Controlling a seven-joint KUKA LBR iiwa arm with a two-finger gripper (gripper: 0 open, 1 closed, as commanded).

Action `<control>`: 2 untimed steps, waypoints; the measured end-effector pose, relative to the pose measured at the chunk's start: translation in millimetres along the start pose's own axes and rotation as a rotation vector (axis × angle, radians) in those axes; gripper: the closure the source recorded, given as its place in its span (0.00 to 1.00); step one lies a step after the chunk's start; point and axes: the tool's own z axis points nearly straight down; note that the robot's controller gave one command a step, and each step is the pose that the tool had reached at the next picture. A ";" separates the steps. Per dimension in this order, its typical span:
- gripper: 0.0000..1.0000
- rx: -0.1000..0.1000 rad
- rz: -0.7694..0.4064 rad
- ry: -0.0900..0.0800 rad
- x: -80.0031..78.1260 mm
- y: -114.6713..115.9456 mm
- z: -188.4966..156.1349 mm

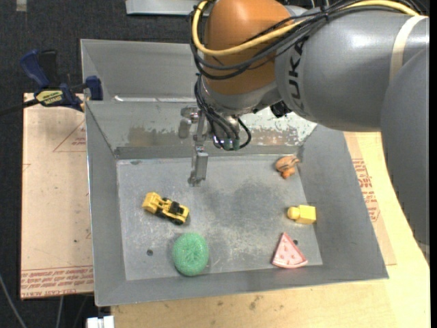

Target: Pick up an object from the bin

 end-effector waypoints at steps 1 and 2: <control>0.00 -0.001 0.003 -0.007 -1.0 -0.8 -5.3; 0.00 -0.003 0.030 -0.013 13.6 -7.6 44.3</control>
Offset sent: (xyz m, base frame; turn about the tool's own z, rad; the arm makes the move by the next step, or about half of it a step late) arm -0.0350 -0.0164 -0.1100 0.0667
